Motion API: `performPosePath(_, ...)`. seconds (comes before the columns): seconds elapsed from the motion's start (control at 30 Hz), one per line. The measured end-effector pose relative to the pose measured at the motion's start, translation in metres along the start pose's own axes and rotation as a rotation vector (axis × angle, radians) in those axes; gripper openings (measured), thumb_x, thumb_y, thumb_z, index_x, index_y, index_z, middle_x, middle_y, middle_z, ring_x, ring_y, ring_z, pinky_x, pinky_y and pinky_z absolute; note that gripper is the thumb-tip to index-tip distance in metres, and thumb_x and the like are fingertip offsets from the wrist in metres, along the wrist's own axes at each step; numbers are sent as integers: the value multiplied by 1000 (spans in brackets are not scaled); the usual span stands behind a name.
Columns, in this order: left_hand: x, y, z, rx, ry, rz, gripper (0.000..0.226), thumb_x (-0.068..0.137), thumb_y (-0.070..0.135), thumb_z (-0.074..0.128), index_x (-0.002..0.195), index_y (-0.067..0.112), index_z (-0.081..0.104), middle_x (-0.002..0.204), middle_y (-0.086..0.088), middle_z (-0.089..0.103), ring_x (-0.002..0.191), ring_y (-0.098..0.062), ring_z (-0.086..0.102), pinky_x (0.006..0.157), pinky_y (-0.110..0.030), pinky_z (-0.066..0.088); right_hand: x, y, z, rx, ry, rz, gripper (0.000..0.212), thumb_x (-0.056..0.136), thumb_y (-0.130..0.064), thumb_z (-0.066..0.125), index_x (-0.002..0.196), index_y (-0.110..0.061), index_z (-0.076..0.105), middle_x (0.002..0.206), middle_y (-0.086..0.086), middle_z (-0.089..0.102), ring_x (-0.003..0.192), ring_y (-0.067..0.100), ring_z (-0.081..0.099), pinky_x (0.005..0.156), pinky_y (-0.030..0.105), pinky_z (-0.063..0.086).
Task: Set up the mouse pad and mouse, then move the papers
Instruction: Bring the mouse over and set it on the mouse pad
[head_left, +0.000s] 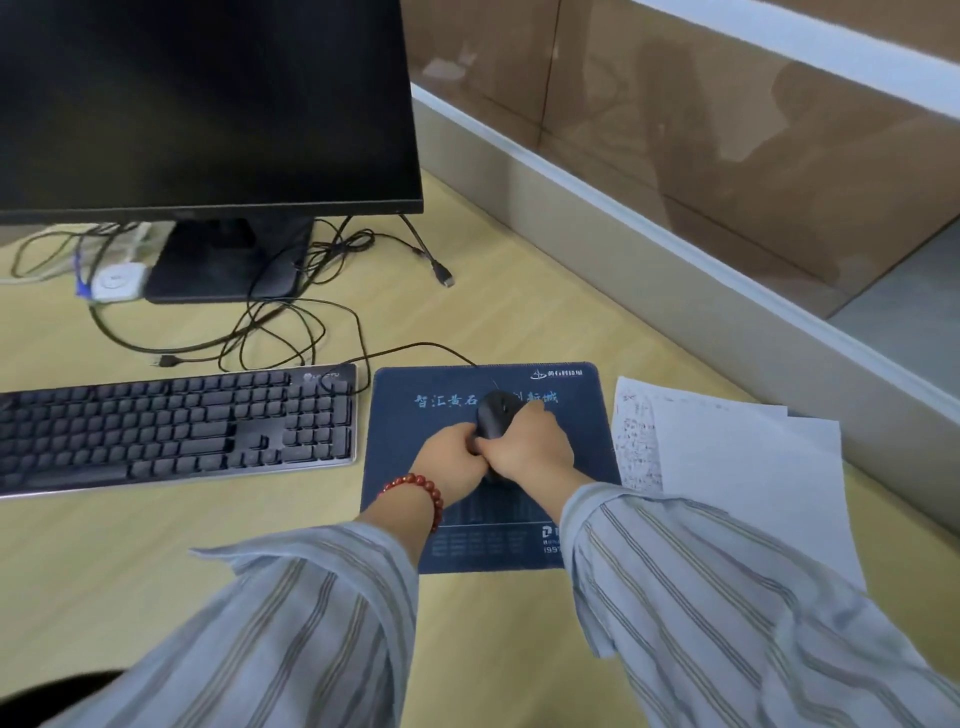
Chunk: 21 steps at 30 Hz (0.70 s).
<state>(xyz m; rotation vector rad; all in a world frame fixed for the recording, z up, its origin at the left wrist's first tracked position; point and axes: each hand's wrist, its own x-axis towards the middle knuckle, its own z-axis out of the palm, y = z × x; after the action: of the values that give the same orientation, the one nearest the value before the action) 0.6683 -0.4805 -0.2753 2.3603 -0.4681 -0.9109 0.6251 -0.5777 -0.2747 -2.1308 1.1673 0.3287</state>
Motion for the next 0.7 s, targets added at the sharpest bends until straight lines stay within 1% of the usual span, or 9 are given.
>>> performPosePath(0.07,-1,-1,1,-4,4,7,13,82,9,53,89,4,63,91,-8,67,84,-22,59,63,-24,38,-1,-1,1,-1,14,-4,82,66,-50,74,128,-8,40,127,10,51,114,29,58,77,36,49)
performPosePath(0.13,-1,-1,1,-29,15,29,17,80,10,57,94,4,65,95,-8,71,84,-21,61,58,-18,40,0,-1,2,27,25,10,81,67,-49,75,128,-8,41,127,10,50,114,29,57,75,35,47)
performPosePath(0.2,-1,-1,-1,-47,11,51,21,78,13,63,98,7,66,97,-7,72,86,-20,64,57,-12,40,1,-2,3,44,33,10,78,68,-49,74,127,-8,42,127,10,49,113,29,58,74,35,47)
performPosePath(0.23,-1,-2,-1,-49,6,58,23,78,15,65,100,10,66,99,-5,72,86,-18,63,58,-13,41,1,-2,4,45,35,3,77,69,-48,74,126,-8,42,127,10,48,112,30,58,76,36,48)
performPosePath(0.33,-1,-2,-2,-34,18,82,36,76,19,72,110,13,64,102,-2,71,87,-15,62,72,-20,43,1,-3,5,58,43,1,77,69,-48,73,127,-8,42,128,11,48,113,30,58,79,37,49)
performPosePath(0.4,0,-2,-1,-15,27,91,40,74,21,74,111,13,62,102,-3,70,88,-17,63,74,-23,44,2,-4,6,68,44,11,79,69,-48,73,128,-7,40,129,10,48,114,29,57,80,36,49)
performPosePath(0.5,2,-3,0,14,21,85,48,73,19,76,118,16,58,108,-2,69,97,-19,64,80,-26,48,3,-5,6,62,40,16,81,69,-49,73,130,-8,38,130,10,48,116,28,56,82,37,49)
performPosePath(0.63,5,-6,-6,124,-10,84,56,74,18,75,126,17,53,119,-3,63,111,-21,58,87,-26,43,5,-3,1,26,15,10,87,68,-57,70,133,-10,37,131,7,48,117,27,56,81,36,48)
performPosePath(0.7,7,-4,-13,183,-25,78,63,74,22,74,132,17,48,126,-3,59,117,-21,54,93,-28,42,7,1,-6,59,4,-27,84,70,-60,67,132,-10,40,131,7,47,117,27,56,83,36,48)
